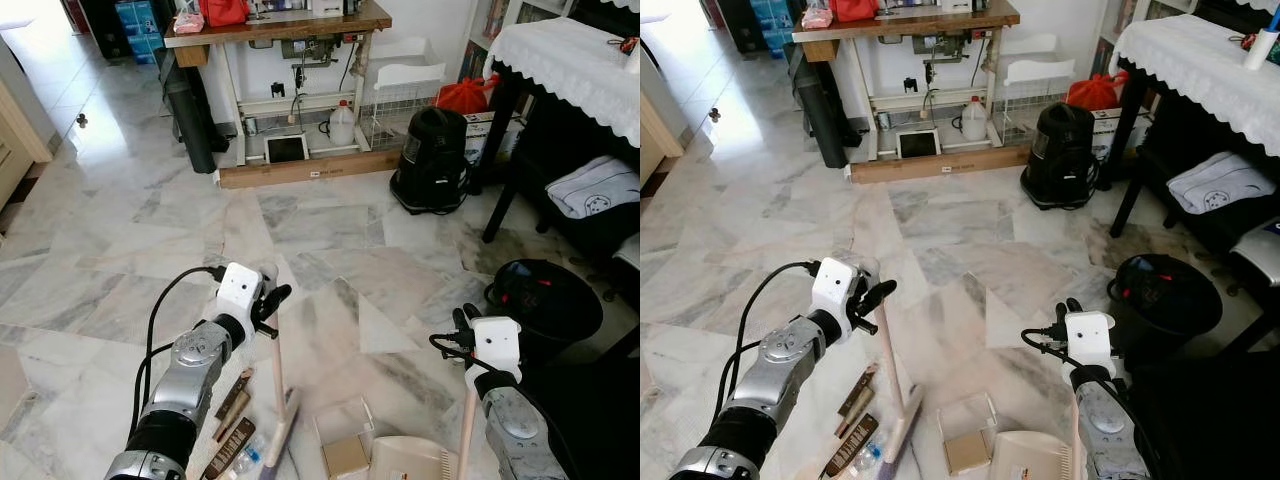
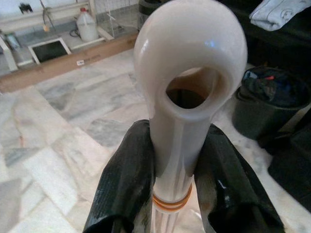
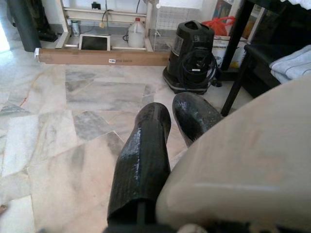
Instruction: Sweep floor
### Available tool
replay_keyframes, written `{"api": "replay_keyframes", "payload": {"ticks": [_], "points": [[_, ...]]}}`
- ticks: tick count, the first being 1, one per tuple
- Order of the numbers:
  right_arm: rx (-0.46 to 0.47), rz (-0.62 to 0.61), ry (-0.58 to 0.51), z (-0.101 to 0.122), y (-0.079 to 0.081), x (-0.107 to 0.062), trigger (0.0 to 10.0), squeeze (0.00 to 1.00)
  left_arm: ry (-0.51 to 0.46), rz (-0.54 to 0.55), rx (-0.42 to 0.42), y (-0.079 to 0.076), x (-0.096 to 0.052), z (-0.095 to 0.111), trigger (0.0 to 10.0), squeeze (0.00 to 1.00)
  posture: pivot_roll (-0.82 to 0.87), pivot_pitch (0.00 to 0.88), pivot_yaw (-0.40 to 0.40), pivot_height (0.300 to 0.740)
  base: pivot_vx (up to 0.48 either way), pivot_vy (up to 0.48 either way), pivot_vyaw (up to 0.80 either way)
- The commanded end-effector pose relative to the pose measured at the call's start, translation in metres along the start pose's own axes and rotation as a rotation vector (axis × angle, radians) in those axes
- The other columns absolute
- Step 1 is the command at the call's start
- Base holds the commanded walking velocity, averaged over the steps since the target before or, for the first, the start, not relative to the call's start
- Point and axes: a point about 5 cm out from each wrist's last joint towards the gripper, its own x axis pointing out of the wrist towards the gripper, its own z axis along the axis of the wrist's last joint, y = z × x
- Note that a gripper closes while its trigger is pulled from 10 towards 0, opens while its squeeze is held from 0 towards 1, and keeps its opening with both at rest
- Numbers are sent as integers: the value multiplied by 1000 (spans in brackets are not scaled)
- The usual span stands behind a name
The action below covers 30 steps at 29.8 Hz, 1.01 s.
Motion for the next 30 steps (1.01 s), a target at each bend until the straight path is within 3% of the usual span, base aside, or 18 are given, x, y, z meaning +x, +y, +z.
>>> {"api": "replay_keyframes", "payload": {"ticks": [1,10,15,20,26,30], "points": [[2,12,-3,1,2,1,10000,0,-5,-3,-47,1,2,3,10000,0,-117,18,46,740,0,0,0],[-13,36,-4,2,1,0,10000,0,121,-95,-57,-1,3,-4,10000,0,-130,41,51,740,0,0,0],[-13,35,1,0,0,-1,10000,0,73,-99,-192,-3,8,3,10000,0,-128,43,51,740,0,0,0],[-2,52,-4,1,6,0,10000,0,31,-61,-389,2,14,11,10000,0,-120,46,47,740,0,0,0],[3,66,-5,2,10,2,10000,0,-22,-58,-506,10,14,24,10000,0,-112,41,45,740,0,0,0],[4,69,-7,3,11,3,10000,0,-49,-53,-537,15,13,31,10000,0,-109,38,44,740,0,0,0]]}}
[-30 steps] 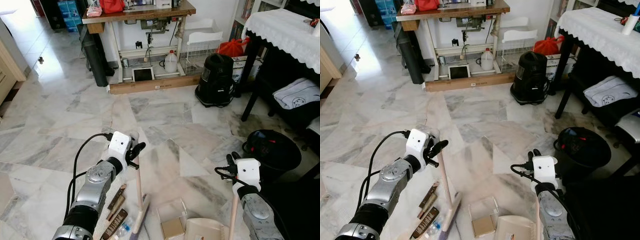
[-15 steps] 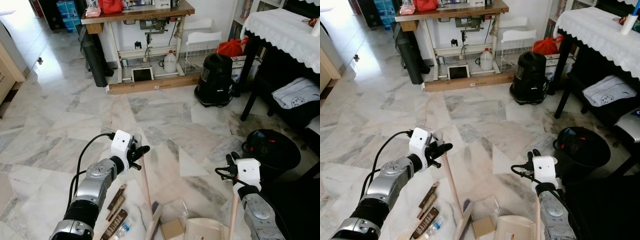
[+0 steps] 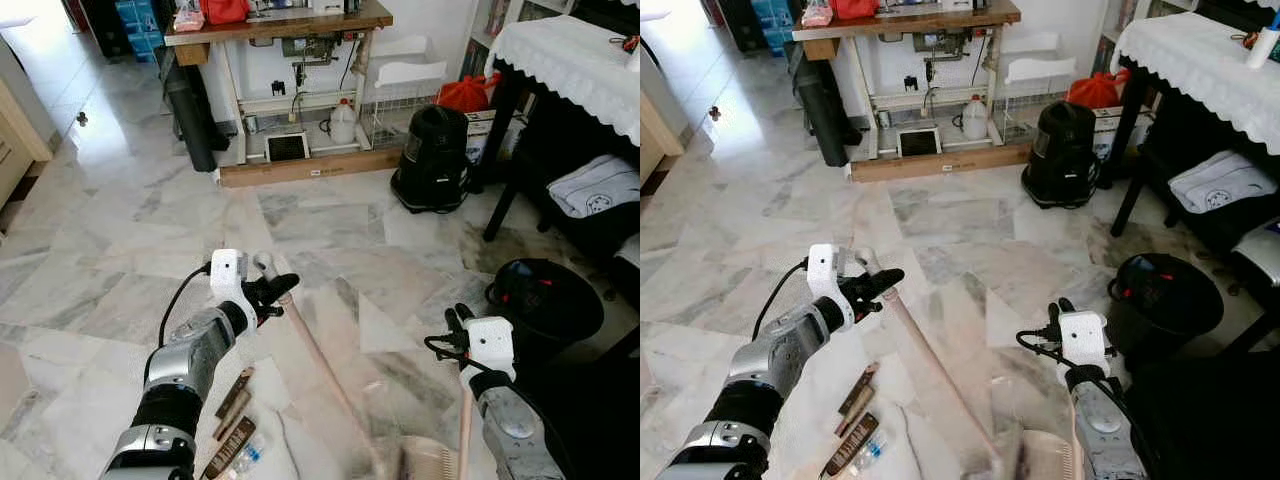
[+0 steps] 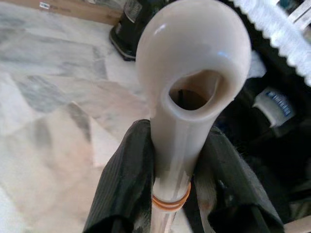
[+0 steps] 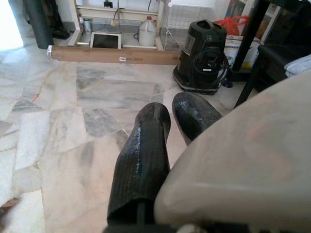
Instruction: Sweep floor
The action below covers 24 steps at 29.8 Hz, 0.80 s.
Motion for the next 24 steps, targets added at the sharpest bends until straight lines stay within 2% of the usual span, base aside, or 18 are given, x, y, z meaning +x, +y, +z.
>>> {"api": "replay_keyframes", "payload": {"ticks": [1,3,5,7,10,11,12,14,15,17,19,21,24], "points": [[5,20,-2,1,5,2,10000,0,-67,-28,-21,-4,1,18,10000,0,-109,38,44,740,0,0,0],[5,22,-2,2,5,2,10000,0,-85,-25,-13,-5,1,23,10000,0,-104,33,41,740,0,0,0],[4,24,-4,2,5,3,10000,0,-166,7,27,-7,-2,37,10000,0,-102,30,40,740,0,0,0],[4,24,-5,3,5,4,10000,0,-187,19,39,-7,-3,41,10000,0,-102,30,40,740,0,0,0],[3,26,-5,3,5,4,10000,0,-306,138,148,1,-10,61,10000,0,-100,28,39,740,0,0,0],[3,26,-4,3,5,4,10000,0,-313,151,156,2,-11,62,10000,0,-100,28,39,740,0,0,0],[2,28,-4,3,5,4,10000,0,-294,169,251,3,-13,63,10000,0,-100,28,39,740,0,0,0],[2,29,-4,3,5,4,10000,0,-272,165,320,2,-15,62,10000,0,-98,24,39,740,0,0,0],[2,29,-4,3,5,4,10000,0,-272,165,320,2,-15,62,10000,0,-98,24,39,740,0,0,0],[3,29,-3,2,5,4,10000,0,-213,143,397,2,-18,53,10000,0,-98,21,40,740,0,0,0],[2,30,-3,2,6,4,10000,0,-198,139,411,3,-19,49,10000,0,-99,17,40,740,0,0,0],[2,30,-4,2,5,4,10000,0,-138,103,455,4,-22,40,10000,0,-101,16,40,740,0,0,0],[1,29,-5,3,4,5,10000,0,-62,40,475,3,-26,31,10000,0,-96,13,40,740,0,0,0]]}}
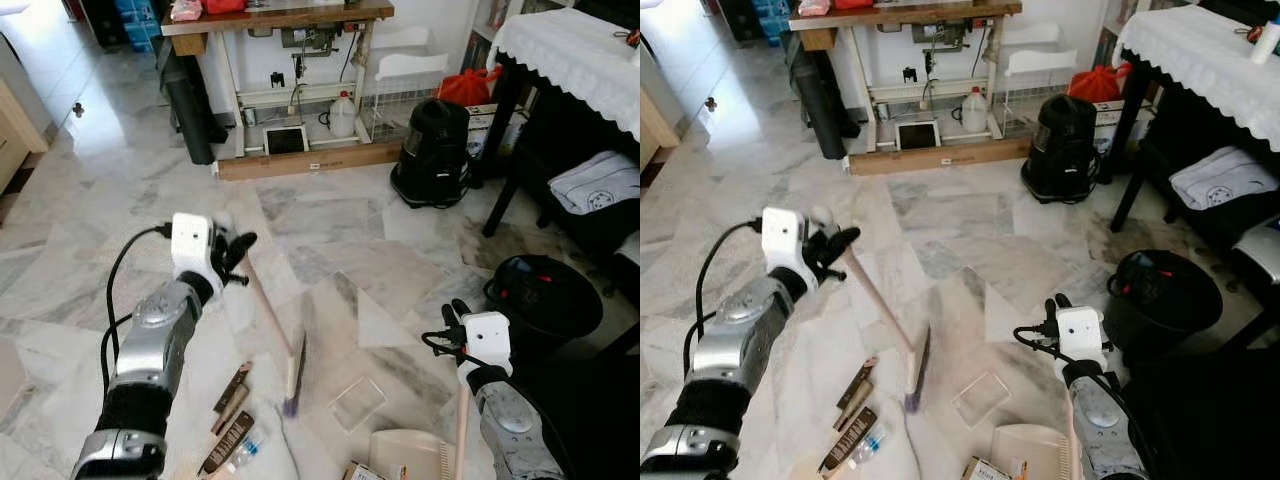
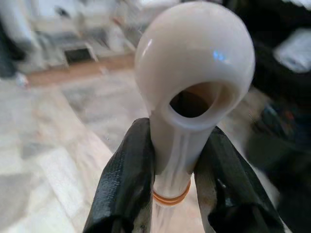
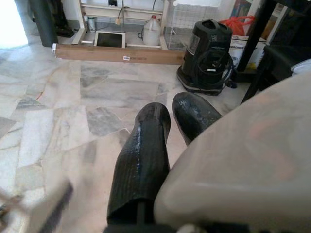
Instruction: Sweep floor
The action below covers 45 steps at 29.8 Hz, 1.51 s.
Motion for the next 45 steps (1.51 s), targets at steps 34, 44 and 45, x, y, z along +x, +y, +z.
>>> {"api": "replay_keyframes", "payload": {"ticks": [34,44,45], "points": [[4,1,2,0,-1,0,10000,0,227,-225,-362,-39,17,-24,10000,0,-122,23,56,740,0,0,0],[12,-11,-17,4,-1,3,10000,0,101,-179,-368,-33,24,1,10000,0,-119,18,54,740,0,0,0],[12,-11,-17,4,-1,3,10000,0,101,-179,-368,-33,24,1,10000,0,-119,18,54,740,0,0,0]]}}
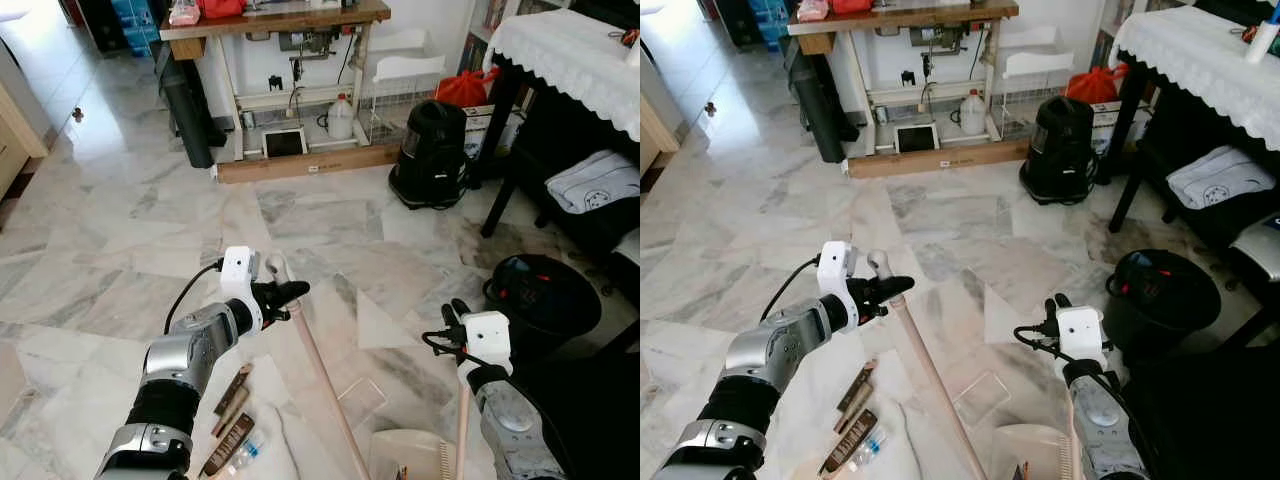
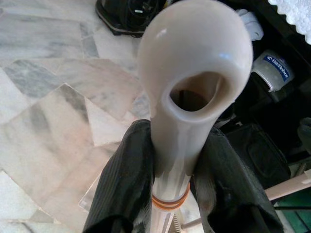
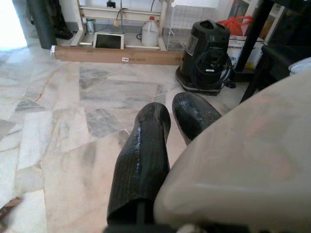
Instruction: Sweep floor
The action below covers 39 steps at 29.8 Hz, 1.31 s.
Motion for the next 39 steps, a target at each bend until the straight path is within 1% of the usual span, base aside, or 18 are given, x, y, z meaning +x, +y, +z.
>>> {"api": "replay_keyframes", "payload": {"ticks": [1,2,3,4,5,6,8,12,14,15,16,18,20,24,29,34,36,39], "points": [[14,-12,-22,5,-1,2,10000,0,-104,-18,-1,-4,-1,21,10000,0,-119,18,54,740,0,0,0],[23,-24,-30,6,-3,3,10000,0,-146,-3,43,-4,-3,28,10000,0,-117,8,57,740,0,0,0],[23,-24,-30,6,-3,3,10000,0,-146,-3,43,-4,-3,28,10000,0,-117,8,57,740,0,0,0],[38,-46,-48,9,-6,2,10000,0,-229,17,114,-5,-9,43,10000,0,-117,8,57,740,0,0,0],[44,-53,-54,10,-7,2,10000,0,-259,17,138,-6,-12,47,10000,0,-116,0,56,740,0,0,0],[48,-60,-67,12,-8,0,10000,0,-301,20,152,-8,-16,53,10000,0,-115,0,56,740,0,0,0],[51,-68,-82,15,-10,-1,10000,0,-342,35,164,-7,-19,57,10000,0,-116,0,55,740,0,0,0],[77,-102,-123,22,-16,-2,10000,0,-398,66,184,-6,-22,63,10000,0,-117,0,54,740,0,0,0],[93,-132,-157,28,-21,-3,10000,0,-432,101,222,-5,-22,66,10000,0,-123,0,53,740,0,0,0],[113,-162,-184,31,-26,-4,10000,0,-455,129,263,-5,-21,67,10000,0,-127,0,49,740,0,0,0],[113,-162,-184,31,-26,-4,10000,0,-455,129,263,-5,-21,67,10000,0,-127,0,49,740,0,0,0],[115,-184,-213,36,-29,-4,10000,0,-477,167,305,-5,-21,68,10000,0,-137,0,50,740,0,0,0],[144,-224,-255,44,-34,-6,10000,0,-497,201,331,-4,-21,67,10000,0,-161,0,54,740,0,0,0],[160,-252,-291,52,-33,-9,10000,0,-504,228,365,-1,-22,62,10000,0,-172,0,69,740,0,0,0],[171,-263,-340,62,-26,-12,10000,0,-487,257,405,6,-24,56,10000,0,-191,0,106,740,0,0,0],[180,-302,-382,73,-29,-14,10000,0,-487,288,445,10,-22,52,10000,0,-208,0,124,740,0,0,0],[176,-336,-417,84,-32,-16,10000,0,-488,300,470,12,-21,50,10000,0,-210,0,132,740,0,0,0],[179,-363,-442,91,-36,-18,10000,0,-492,304,478,12,-19,50,10000,0,-204,0,141,740,0,0,0]]}}
